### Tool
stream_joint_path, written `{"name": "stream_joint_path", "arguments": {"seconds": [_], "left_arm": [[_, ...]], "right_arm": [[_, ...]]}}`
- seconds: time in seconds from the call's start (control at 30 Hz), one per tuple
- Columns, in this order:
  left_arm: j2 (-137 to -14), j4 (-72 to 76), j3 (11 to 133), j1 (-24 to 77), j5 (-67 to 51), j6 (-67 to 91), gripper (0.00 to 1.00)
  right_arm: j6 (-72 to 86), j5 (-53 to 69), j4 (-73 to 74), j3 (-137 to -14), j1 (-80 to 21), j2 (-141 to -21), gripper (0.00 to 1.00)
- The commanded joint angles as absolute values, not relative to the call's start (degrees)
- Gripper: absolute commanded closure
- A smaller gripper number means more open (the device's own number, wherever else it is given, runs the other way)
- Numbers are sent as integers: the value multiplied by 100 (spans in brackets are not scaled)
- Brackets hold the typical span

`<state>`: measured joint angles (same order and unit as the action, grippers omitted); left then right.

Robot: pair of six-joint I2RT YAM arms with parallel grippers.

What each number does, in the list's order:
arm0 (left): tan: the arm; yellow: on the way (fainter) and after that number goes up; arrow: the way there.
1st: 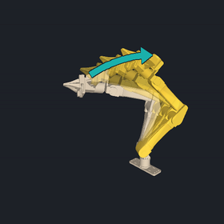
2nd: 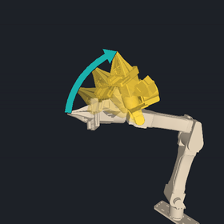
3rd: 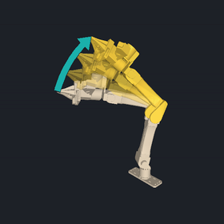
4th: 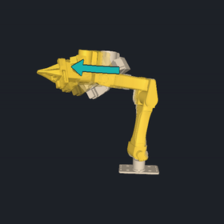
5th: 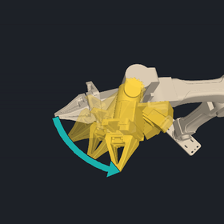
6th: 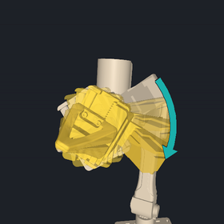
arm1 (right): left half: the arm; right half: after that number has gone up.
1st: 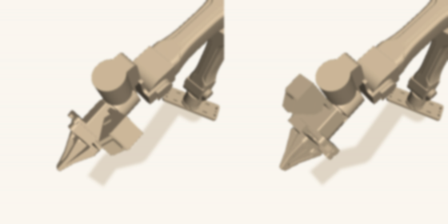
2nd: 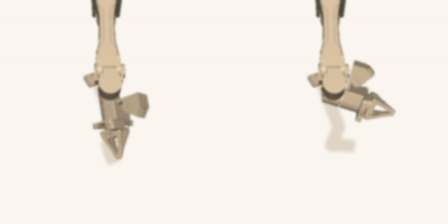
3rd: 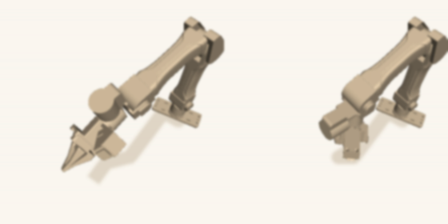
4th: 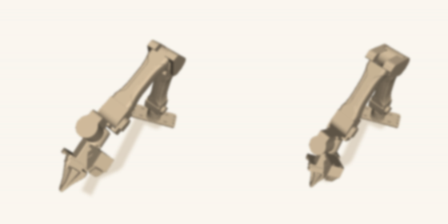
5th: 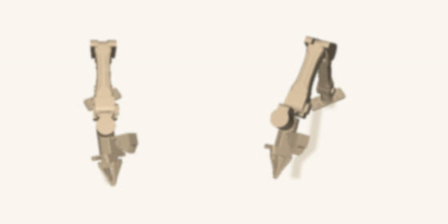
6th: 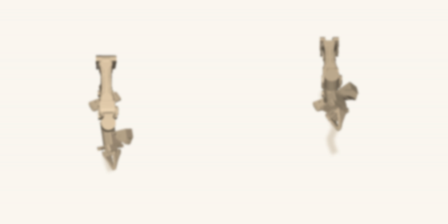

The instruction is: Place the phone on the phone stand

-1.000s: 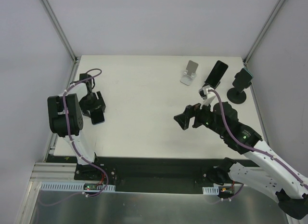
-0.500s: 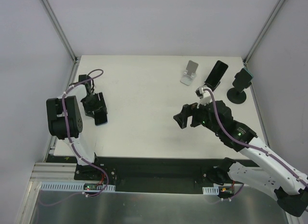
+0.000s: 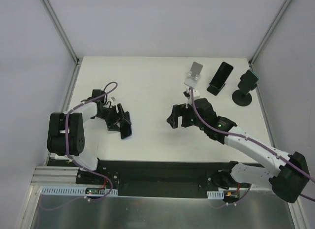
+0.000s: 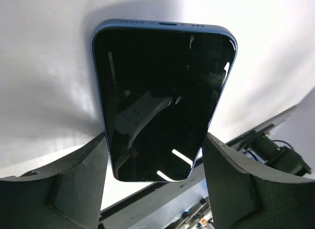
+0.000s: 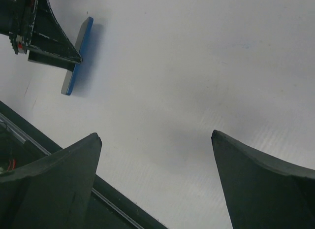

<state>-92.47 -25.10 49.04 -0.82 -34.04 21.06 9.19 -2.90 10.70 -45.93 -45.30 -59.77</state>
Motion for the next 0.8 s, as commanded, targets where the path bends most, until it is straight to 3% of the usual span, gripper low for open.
{"name": "stream_joint_path", "arguments": {"seconds": [0.0,0.3,0.53,0.77], "left_arm": [[-8835,-1838,4317,236,-3920,2943,100],[-7683,-28,3201,712,-4078,4982,100],[-7111,958,2646,888,-4087,5985,100],[-7093,1485,2619,958,-4149,6381,100]], "right_arm": [[1291,246,-148,-4623,-4684,-6852,4],[1678,194,-1704,-5062,-5449,-8892,4],[1880,97,-2345,-5089,-5511,-9536,1],[1995,-552,-2839,-4879,-5818,-9424,15]]}}
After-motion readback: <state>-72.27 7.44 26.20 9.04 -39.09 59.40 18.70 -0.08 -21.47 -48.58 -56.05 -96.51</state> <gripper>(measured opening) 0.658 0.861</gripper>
